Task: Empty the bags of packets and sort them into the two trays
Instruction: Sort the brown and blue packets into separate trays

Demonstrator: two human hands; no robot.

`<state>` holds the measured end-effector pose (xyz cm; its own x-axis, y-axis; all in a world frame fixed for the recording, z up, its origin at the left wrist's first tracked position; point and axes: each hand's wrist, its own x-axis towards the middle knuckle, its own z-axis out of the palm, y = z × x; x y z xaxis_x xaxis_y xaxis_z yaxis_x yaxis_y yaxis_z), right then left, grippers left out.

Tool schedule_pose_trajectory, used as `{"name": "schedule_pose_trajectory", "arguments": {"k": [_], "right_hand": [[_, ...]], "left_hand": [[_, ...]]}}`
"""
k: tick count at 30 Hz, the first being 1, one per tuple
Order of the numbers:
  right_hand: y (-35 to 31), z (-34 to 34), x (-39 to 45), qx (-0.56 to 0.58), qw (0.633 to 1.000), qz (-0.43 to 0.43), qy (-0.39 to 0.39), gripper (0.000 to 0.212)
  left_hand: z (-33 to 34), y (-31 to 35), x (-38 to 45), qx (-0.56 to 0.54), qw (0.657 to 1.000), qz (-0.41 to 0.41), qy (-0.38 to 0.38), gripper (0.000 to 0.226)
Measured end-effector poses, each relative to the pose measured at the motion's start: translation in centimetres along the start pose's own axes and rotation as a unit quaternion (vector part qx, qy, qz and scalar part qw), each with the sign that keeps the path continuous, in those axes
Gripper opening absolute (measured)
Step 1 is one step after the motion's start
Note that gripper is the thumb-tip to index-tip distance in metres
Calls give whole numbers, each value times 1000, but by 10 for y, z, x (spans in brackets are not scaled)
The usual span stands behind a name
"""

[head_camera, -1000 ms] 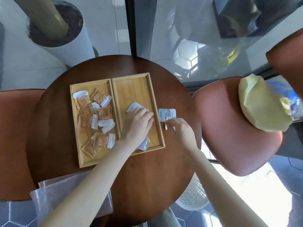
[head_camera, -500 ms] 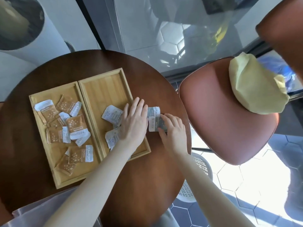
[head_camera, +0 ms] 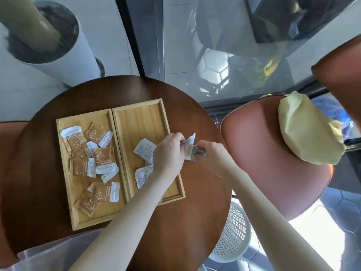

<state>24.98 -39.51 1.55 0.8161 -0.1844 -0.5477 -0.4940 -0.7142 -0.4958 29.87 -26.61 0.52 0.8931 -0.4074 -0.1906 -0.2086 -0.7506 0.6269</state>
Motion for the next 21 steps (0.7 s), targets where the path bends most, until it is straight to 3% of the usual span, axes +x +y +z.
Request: {"name": "schedule_pose_trajectory", "arguments": {"k": [4,10,14,17,21], "right_hand": [[-28,-17,15,66,996,-52,12,11],[-67,2,46,143,983,-77,80,26],[-84,25,62,184,975,-71,102,30],[-87,42,70,109,982,-73,138,24],[-86,52,77,-18,971,-125,203,18]], "left_hand": [[-29,-16,16,-154,978,-130,46,5],[-58,-62,21,-196,940,-238,147,20],[-60,-81,13,-187,941,-225,168,27],[-57,-87,5,-119,963,-175,170,40],[-49,-90,-1,-33,984,-129,119,49]]}}
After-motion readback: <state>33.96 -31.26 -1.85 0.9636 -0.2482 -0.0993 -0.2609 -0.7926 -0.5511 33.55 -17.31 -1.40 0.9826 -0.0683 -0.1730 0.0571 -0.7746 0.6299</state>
